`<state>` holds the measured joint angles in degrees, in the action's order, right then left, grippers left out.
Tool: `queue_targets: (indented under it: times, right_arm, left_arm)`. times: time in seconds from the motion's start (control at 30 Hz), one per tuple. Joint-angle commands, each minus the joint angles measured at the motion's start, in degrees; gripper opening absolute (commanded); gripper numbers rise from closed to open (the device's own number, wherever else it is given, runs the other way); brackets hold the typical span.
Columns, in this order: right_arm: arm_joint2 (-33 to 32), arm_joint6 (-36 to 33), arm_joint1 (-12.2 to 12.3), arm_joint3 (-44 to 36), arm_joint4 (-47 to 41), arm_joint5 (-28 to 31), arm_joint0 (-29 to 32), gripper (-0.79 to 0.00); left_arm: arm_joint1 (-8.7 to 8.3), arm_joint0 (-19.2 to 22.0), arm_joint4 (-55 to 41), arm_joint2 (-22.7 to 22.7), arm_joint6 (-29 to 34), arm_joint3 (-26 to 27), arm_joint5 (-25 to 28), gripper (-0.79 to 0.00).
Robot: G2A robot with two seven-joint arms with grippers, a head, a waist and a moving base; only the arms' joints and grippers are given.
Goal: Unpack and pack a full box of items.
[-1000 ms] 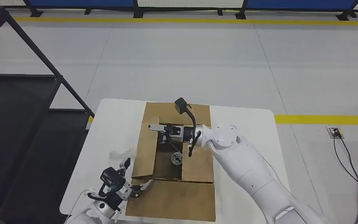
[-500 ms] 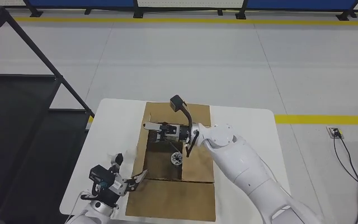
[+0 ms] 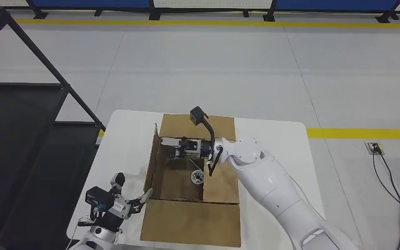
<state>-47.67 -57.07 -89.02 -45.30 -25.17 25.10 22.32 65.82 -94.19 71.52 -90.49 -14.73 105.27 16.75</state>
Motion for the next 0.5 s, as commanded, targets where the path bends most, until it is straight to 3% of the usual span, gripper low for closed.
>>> queue_targets:
  times: [0.0, 0.2, 0.27, 0.47]
  right_arm:
    - [-0.07, -0.01, -0.06, -0.01, 0.22, -0.06, 0.01, 0.0]
    - [0.06, -0.03, -0.37, 0.35, 0.96, -0.32, 0.11, 0.0]
    - [0.11, -0.19, -0.48, 0.67, 1.13, -0.44, 0.08, 0.0]
    - [0.08, -0.79, -0.76, 1.38, 1.43, -0.26, 0.09, 0.0]
  left_arm:
    - [-0.04, -0.47, 0.03, -0.56, -0.45, 0.08, 0.25, 0.0]
    - [-0.19, -1.42, 0.4, -1.9, -1.73, 0.13, 2.38, 0.0]
    - [-0.41, -1.83, 1.55, -2.12, -2.6, 0.22, 5.63, 0.0]
    - [-0.92, -3.47, 2.23, -6.64, -5.15, -2.06, 8.24, 0.0]
